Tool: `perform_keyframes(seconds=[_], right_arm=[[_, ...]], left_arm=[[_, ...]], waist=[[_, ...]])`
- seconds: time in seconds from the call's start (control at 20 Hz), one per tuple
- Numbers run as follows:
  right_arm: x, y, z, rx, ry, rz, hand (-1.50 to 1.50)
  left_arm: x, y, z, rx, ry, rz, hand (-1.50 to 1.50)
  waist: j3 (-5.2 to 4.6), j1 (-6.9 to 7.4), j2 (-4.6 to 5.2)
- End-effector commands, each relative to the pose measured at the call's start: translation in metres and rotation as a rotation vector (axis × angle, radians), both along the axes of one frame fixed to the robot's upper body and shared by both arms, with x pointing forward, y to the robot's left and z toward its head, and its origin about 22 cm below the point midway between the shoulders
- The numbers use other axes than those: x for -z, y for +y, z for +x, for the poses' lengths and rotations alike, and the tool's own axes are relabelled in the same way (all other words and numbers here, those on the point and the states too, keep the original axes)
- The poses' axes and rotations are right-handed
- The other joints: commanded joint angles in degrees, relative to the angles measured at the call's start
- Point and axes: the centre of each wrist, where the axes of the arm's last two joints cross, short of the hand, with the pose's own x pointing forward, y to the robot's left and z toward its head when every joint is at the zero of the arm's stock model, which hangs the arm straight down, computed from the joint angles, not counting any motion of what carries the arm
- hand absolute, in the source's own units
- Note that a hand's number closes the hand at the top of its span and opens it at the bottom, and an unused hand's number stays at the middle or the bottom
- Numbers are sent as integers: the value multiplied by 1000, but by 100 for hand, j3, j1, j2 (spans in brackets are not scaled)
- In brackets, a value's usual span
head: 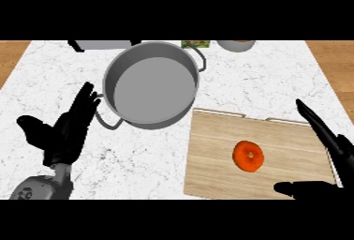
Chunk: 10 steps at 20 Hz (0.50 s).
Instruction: Pick the squash from the tray and place it in the pot
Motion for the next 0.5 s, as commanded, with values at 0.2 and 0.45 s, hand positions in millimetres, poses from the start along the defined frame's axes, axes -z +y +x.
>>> perform_keyframes(seconds=[0.2,0.45], right_arm=[[-88,-10,-26,18,105,-385,-150],[-117,8,-37,62,269,-511,-150]], left_arm=[[-9,9,3,26,7,-12,0],[-1,-7,-12,38,15,14,0]], waist=[[-9,65,28],[-5,188,42]])
